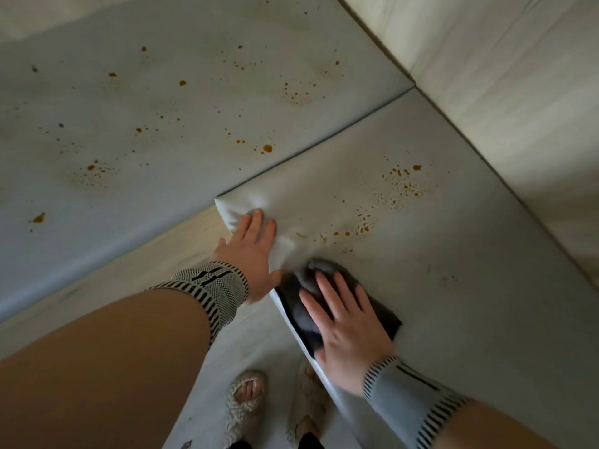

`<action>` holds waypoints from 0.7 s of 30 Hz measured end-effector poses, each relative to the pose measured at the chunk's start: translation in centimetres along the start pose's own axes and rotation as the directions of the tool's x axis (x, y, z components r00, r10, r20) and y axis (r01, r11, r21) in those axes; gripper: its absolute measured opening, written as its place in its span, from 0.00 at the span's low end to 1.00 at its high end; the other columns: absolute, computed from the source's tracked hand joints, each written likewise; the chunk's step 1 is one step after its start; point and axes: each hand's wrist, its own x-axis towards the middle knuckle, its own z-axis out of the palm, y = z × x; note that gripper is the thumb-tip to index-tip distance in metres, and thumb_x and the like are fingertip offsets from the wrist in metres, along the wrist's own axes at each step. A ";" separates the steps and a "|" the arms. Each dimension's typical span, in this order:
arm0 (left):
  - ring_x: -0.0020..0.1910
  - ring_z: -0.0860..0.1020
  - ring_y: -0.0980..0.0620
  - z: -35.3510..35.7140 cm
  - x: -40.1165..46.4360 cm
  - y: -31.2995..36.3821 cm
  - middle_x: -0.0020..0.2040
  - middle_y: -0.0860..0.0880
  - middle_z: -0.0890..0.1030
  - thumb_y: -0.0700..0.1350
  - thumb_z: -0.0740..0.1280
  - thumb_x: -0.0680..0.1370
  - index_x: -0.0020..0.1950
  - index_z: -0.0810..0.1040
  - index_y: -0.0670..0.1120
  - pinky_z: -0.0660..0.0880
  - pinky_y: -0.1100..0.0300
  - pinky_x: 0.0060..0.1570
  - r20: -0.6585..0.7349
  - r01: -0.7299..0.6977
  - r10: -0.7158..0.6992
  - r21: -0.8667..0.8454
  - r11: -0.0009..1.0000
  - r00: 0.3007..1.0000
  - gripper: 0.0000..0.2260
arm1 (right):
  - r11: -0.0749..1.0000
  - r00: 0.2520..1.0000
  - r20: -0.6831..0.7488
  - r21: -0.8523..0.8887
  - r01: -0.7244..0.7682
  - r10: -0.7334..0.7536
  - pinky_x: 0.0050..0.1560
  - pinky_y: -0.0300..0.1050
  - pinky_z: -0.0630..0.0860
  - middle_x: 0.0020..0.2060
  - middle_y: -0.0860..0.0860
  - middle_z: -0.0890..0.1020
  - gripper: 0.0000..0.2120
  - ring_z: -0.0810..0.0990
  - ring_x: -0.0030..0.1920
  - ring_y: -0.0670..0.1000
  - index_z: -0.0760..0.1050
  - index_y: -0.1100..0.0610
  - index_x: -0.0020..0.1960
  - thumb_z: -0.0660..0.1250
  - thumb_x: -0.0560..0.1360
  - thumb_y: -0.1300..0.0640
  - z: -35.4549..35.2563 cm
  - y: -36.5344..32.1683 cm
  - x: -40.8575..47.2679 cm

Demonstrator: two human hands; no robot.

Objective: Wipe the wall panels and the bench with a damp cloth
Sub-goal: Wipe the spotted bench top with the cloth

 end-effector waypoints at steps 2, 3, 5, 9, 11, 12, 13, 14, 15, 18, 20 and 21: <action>0.78 0.33 0.49 0.1 0.0 0.0 0.78 0.48 0.28 0.61 0.57 0.81 0.79 0.33 0.49 0.51 0.43 0.76 -0.008 0.006 -0.006 -0.014 1.000 1.000 0.40 | 1.000 0.999 -0.043 -0.007 -0.010 0.009 0.75 0.61 0.43 0.77 0.54 0.39 0.40 0.41 0.77 0.60 0.45 0.49 0.78 0.63 0.74 0.44 -1.7 -0.5 3.7; 0.78 0.33 0.49 0.2 0.0 -0.1 0.78 0.49 0.28 0.61 0.56 0.82 0.79 0.33 0.49 0.51 0.43 0.76 -0.012 0.004 -0.004 -0.024 1.000 1.000 0.38 | 1.000 0.999 -0.035 -0.012 -0.026 0.025 0.75 0.60 0.40 0.77 0.52 0.36 0.39 0.38 0.77 0.59 0.42 0.48 0.78 0.62 0.76 0.45 -2.0 -0.6 4.5; 0.78 0.33 0.50 0.2 0.0 -0.3 0.78 0.49 0.28 0.59 0.54 0.83 0.79 0.33 0.50 0.51 0.44 0.77 -0.020 -0.004 0.003 -0.049 0.999 1.000 0.35 | 0.999 0.999 -0.024 -0.031 -0.023 0.022 0.75 0.64 0.49 0.78 0.54 0.44 0.41 0.46 0.77 0.60 0.48 0.49 0.78 0.66 0.72 0.44 -1.5 -0.5 3.8; 0.78 0.34 0.52 0.5 0.2 -0.5 0.78 0.51 0.30 0.55 0.48 0.84 0.80 0.36 0.50 0.50 0.45 0.78 -0.040 -0.018 0.012 -0.138 0.990 0.999 0.29 | 0.999 0.997 0.062 -0.023 -0.036 0.037 0.64 0.61 0.70 0.73 0.57 0.65 0.47 0.65 0.70 0.61 0.65 0.52 0.73 0.73 0.57 0.39 0.7 -0.1 -0.3; 0.78 0.35 0.52 0.7 0.2 -0.8 0.79 0.51 0.31 0.55 0.46 0.84 0.80 0.37 0.51 0.51 0.46 0.78 -0.062 -0.020 0.010 -0.174 0.985 0.998 0.28 | 0.999 0.999 0.028 -0.031 -0.022 0.023 0.68 0.63 0.63 0.76 0.58 0.58 0.48 0.62 0.72 0.63 0.59 0.53 0.76 0.72 0.61 0.39 0.0 -0.4 1.3; 0.78 0.35 0.53 0.8 0.3 -0.8 0.79 0.51 0.33 0.54 0.47 0.84 0.81 0.38 0.51 0.51 0.46 0.78 -0.075 -0.029 0.016 -0.186 0.982 0.997 0.28 | 0.999 1.000 -0.021 -0.050 -0.011 0.010 0.72 0.63 0.56 0.78 0.58 0.49 0.47 0.55 0.76 0.63 0.52 0.54 0.78 0.69 0.68 0.39 -0.8 -0.8 2.9; 0.79 0.36 0.53 0.9 0.3 -1.0 0.80 0.51 0.34 0.53 0.48 0.84 0.81 0.40 0.51 0.51 0.47 0.78 -0.098 -0.038 0.019 -0.197 0.980 0.995 0.28 | 0.998 1.000 -0.026 -0.061 -0.012 0.010 0.74 0.62 0.48 0.78 0.57 0.41 0.44 0.47 0.77 0.62 0.43 0.53 0.79 0.64 0.73 0.40 -1.8 -1.2 4.8; 0.79 0.38 0.53 0.8 0.2 -1.1 0.80 0.52 0.37 0.52 0.50 0.83 0.81 0.41 0.51 0.51 0.47 0.78 -0.129 -0.048 0.023 -0.195 0.980 0.991 0.28 | 0.997 0.998 -0.041 -0.055 -0.047 0.045 0.75 0.60 0.43 0.77 0.56 0.36 0.43 0.40 0.77 0.61 0.37 0.52 0.79 0.60 0.77 0.41 -3.0 -1.8 6.4; 0.79 0.40 0.53 0.8 0.0 -1.6 0.81 0.53 0.39 0.50 0.52 0.83 0.81 0.43 0.51 0.50 0.48 0.78 -0.168 -0.047 0.017 -0.181 0.982 0.986 0.29 | 0.996 0.997 -0.059 -0.066 -0.053 0.049 0.76 0.59 0.41 0.77 0.55 0.35 0.42 0.38 0.77 0.60 0.35 0.52 0.78 0.58 0.78 0.41 -3.6 -2.3 7.7; 0.79 0.46 0.51 -0.1 -0.2 -3.2 0.81 0.52 0.43 0.47 0.58 0.80 0.81 0.47 0.51 0.49 0.50 0.78 -0.268 0.012 -0.055 -0.160 0.987 0.962 0.32 | 0.995 0.998 -0.045 -0.082 -0.051 0.047 0.74 0.61 0.50 0.78 0.57 0.47 0.44 0.49 0.77 0.62 0.47 0.54 0.80 0.65 0.73 0.41 -3.0 -2.1 6.9; 0.80 0.46 0.50 -0.7 -0.1 -4.2 0.81 0.51 0.40 0.46 0.59 0.80 0.81 0.43 0.49 0.50 0.51 0.78 -0.243 0.094 -0.149 -0.223 0.970 0.959 0.34 | 0.998 1.000 -0.013 -0.065 -0.004 0.003 0.68 0.61 0.63 0.75 0.58 0.62 0.46 0.64 0.72 0.62 0.63 0.55 0.75 0.72 0.62 0.40 -1.5 -1.7 4.2; 0.80 0.46 0.50 -1.0 0.0 -4.3 0.81 0.50 0.38 0.46 0.58 0.81 0.81 0.40 0.48 0.51 0.51 0.78 -0.205 0.114 -0.170 -0.256 0.960 0.964 0.35 | 0.998 1.000 0.022 -0.067 0.015 -0.014 0.67 0.60 0.65 0.73 0.57 0.65 0.47 0.66 0.70 0.61 0.65 0.55 0.73 0.73 0.58 0.40 -0.9 -1.4 3.2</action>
